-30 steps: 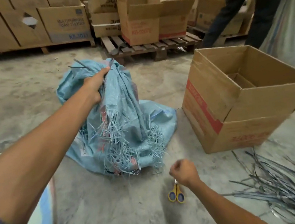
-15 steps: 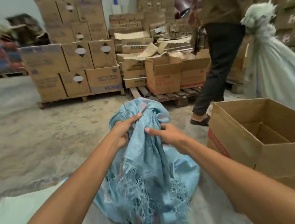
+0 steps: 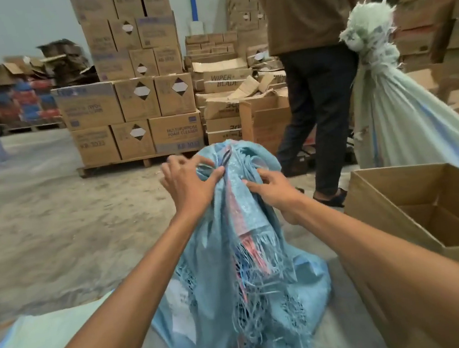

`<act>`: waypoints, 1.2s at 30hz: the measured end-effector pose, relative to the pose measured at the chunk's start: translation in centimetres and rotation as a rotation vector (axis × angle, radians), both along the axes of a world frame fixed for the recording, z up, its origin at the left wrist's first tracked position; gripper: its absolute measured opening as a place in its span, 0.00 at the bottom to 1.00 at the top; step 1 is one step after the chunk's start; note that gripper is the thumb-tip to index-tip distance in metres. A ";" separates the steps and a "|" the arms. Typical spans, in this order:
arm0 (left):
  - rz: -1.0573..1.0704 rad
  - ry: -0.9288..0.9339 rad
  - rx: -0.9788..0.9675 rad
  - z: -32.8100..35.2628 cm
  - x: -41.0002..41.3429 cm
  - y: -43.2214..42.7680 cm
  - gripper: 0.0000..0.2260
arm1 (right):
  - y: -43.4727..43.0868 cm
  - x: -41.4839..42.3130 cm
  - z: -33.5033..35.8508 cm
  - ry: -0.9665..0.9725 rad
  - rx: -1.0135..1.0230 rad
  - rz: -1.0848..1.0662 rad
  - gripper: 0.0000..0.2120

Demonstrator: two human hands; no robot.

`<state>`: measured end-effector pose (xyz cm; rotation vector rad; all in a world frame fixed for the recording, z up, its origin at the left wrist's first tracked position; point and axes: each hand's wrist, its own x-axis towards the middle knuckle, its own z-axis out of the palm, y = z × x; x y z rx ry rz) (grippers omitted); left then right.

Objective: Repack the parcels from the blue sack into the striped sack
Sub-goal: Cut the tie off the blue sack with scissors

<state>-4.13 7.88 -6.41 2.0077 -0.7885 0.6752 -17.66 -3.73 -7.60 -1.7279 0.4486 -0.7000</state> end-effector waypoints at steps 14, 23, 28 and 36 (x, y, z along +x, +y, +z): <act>-0.119 0.074 -0.025 2.1 -1.3 1.1 0.07 | -4.3 0.7 -4.4 0.037 0.024 -0.222 0.07; 0.085 0.308 0.433 -5.9 -8.9 8.8 0.06 | -3.4 0.0 -7.4 0.066 0.001 -0.183 0.07; 0.208 0.599 0.481 -19.8 -14.4 15.6 0.04 | -3.2 0.1 -8.4 0.081 0.006 -0.153 0.08; 0.293 0.891 0.645 -35.4 -20.6 21.2 0.13 | -2.9 0.0 -11.4 0.191 0.009 -0.135 0.07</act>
